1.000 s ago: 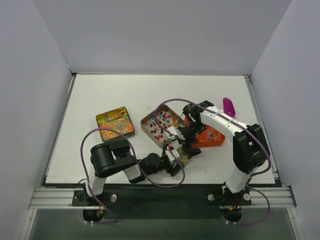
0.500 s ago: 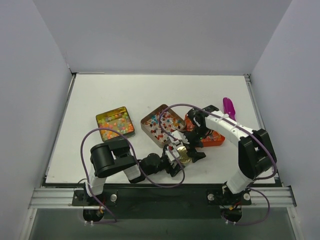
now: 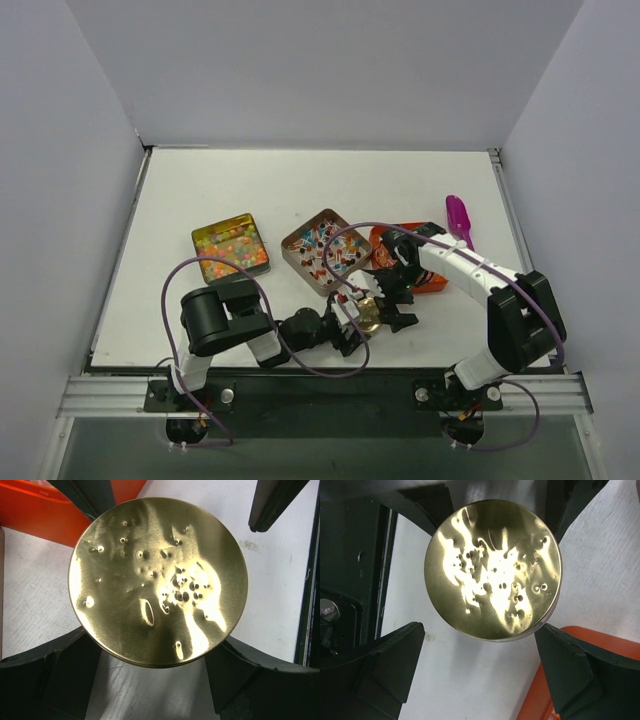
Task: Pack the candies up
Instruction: Screw the bottle lid onto the packing bottle.
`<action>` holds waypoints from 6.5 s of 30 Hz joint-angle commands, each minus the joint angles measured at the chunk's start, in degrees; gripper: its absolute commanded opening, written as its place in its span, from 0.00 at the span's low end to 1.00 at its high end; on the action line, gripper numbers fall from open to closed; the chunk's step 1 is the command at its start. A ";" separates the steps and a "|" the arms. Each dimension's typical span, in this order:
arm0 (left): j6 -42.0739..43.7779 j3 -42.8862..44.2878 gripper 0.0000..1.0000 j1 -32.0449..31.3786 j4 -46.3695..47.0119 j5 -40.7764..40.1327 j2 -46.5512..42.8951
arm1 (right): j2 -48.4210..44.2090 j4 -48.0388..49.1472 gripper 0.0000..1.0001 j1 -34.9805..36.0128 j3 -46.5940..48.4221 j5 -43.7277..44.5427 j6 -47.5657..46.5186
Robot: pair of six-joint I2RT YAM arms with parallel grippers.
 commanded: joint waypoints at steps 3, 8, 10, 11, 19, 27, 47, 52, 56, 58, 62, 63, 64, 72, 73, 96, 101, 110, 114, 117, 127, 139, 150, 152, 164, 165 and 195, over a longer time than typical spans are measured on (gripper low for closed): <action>-3.81 -3.23 0.00 -0.04 -17.34 -0.28 3.12 | -0.03 -4.29 1.00 -3.75 -2.75 4.06 2.94; -3.63 -3.05 0.00 -0.04 -17.86 -0.11 3.12 | -0.73 -5.25 1.00 -12.63 -0.38 6.52 2.49; -3.63 -2.96 0.00 -0.04 -18.04 0.07 3.29 | -1.17 -6.66 1.00 -16.59 2.43 6.08 1.53; -3.63 -2.88 0.00 -0.04 -18.13 0.24 3.38 | -1.43 -7.71 1.00 -17.47 3.48 3.82 1.44; -2.84 -2.79 0.00 -0.39 -18.39 0.33 3.03 | -2.23 -10.98 0.47 -15.04 11.75 -14.48 9.60; -2.67 -2.70 0.00 -0.39 -18.48 0.25 3.21 | -1.97 -5.97 0.00 -2.98 8.42 -16.68 19.89; -3.37 -2.88 0.00 0.05 -18.04 0.69 3.56 | 3.49 0.28 0.00 -2.10 3.41 -3.15 21.91; -3.37 -2.79 0.00 -0.13 -18.13 0.69 3.82 | 3.48 0.54 0.00 -2.37 3.32 -3.58 21.91; -3.28 -2.61 0.00 -0.39 -17.95 -0.10 3.73 | 3.66 2.38 0.00 -0.53 2.36 -2.62 23.40; -3.02 -2.79 0.00 -0.48 -17.78 -0.28 3.73 | 3.57 3.70 0.00 0.53 1.57 -1.22 24.90; -2.41 -3.23 0.00 -0.74 -16.72 0.24 3.03 | 2.78 10.18 0.00 4.31 -3.17 5.89 28.85; -2.14 -3.66 0.00 -0.83 -16.46 0.16 2.77 | 2.87 11.43 0.00 6.06 -3.97 7.47 30.60; -1.70 -3.93 0.00 -0.83 -16.20 -0.02 2.42 | 3.22 12.22 0.00 6.51 -4.85 9.58 31.22; -0.21 -3.76 0.00 -1.36 -17.60 -0.55 1.71 | -4.94 9.96 0.00 1.52 -1.63 8.55 34.83; 0.05 -3.41 0.00 -1.36 -17.77 -0.02 2.15 | -8.87 8.73 0.00 -1.89 0.14 7.06 34.57; -0.12 -2.00 0.00 -0.22 -19.27 1.21 5.58 | 0.31 -16.23 1.00 -8.78 11.74 -20.64 -18.30; -0.29 -1.91 0.00 0.13 -19.18 1.21 5.49 | 1.81 -18.62 1.00 -7.03 10.53 -16.08 -35.80; -0.65 -2.00 0.00 1.10 -19.53 1.21 5.32 | 8.40 -13.97 1.00 -1.93 11.32 -10.00 -35.31; -1.08 -2.08 0.00 1.45 -19.45 2.71 5.32 | 9.46 -10.98 1.00 -1.31 10.62 -8.25 -33.72; -1.35 -2.09 0.00 1.72 -19.18 2.88 5.23 | 10.07 -10.62 1.00 -1.13 10.53 -7.28 -33.72; -1.79 -2.26 0.00 2.33 -18.83 3.50 5.05 | 9.46 -12.81 1.00 -1.40 11.66 -7.89 -32.23; -2.67 -1.91 0.00 2.95 -19.01 4.55 5.49 | 10.43 -20.99 1.00 -1.84 14.22 -6.84 -37.50; -3.11 -1.82 0.00 3.12 -19.18 4.81 5.75 | 9.90 -11.51 1.00 0.36 10.62 -5.52 -30.03; -3.11 -1.82 0.00 3.12 -19.18 4.73 5.75 | 9.38 -9.23 1.00 0.71 9.65 -5.26 -28.72; -3.28 -1.73 0.00 3.12 -19.18 4.91 5.93 | 6.74 -8.51 1.00 1.42 7.19 -4.55 -28.36; -3.37 -1.65 0.00 3.12 -19.27 4.90 5.93 | 6.56 -8.42 1.00 1.50 7.01 -4.55 -28.62; -3.11 -1.21 0.00 2.68 -19.71 4.73 6.19 | 1.81 -7.81 1.00 2.73 3.58 -1.04 -25.55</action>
